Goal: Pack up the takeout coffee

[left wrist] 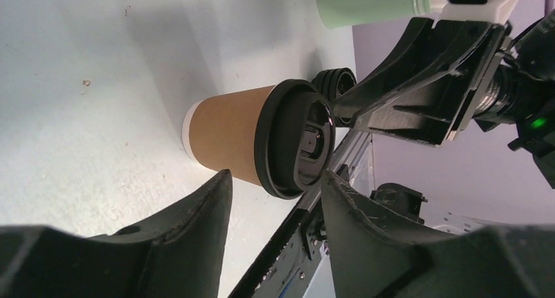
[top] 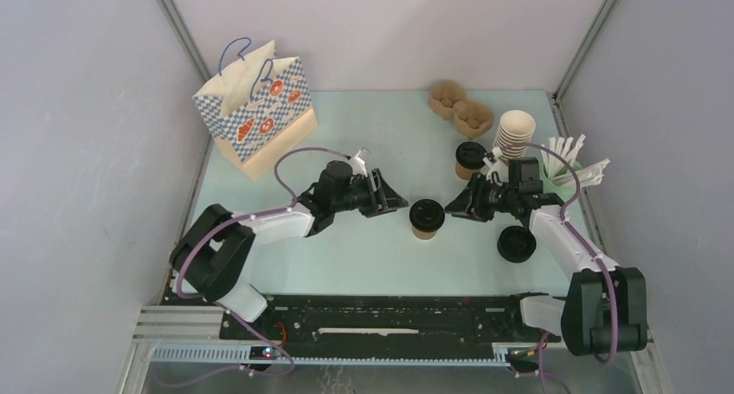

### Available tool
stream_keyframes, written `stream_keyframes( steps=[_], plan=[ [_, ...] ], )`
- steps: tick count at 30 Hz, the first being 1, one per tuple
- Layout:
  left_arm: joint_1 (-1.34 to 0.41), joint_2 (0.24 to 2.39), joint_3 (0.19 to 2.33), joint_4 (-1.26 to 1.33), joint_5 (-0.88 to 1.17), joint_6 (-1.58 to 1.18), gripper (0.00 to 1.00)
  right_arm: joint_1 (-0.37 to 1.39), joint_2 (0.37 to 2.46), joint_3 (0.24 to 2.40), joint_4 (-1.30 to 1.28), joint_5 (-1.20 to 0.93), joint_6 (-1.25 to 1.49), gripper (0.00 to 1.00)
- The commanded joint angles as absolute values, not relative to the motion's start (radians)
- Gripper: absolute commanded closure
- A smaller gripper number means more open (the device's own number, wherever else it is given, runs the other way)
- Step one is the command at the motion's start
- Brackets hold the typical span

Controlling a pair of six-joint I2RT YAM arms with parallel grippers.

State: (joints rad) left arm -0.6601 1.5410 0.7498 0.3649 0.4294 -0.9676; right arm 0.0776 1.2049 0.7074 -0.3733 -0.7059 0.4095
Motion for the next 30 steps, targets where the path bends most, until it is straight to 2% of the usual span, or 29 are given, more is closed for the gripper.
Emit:
stream_keyframes(
  steps=[1, 9, 30],
  plan=[
    [-0.687, 1.58, 0.799, 0.439, 0.421, -0.991, 0.45, 0.04, 1.227, 0.696, -0.26, -0.809, 0.404, 0.55],
    [-0.703, 1.623, 0.809, 0.448, 0.409, -0.991, 0.54, 0.012, 1.276, 0.651, -0.194, -0.861, 0.397, 0.62],
    [-0.723, 1.695, 0.831, 0.443, 0.388, -0.961, 0.58, 0.011, 1.327, 0.647, -0.165, -0.884, 0.395, 0.62]
  ],
)
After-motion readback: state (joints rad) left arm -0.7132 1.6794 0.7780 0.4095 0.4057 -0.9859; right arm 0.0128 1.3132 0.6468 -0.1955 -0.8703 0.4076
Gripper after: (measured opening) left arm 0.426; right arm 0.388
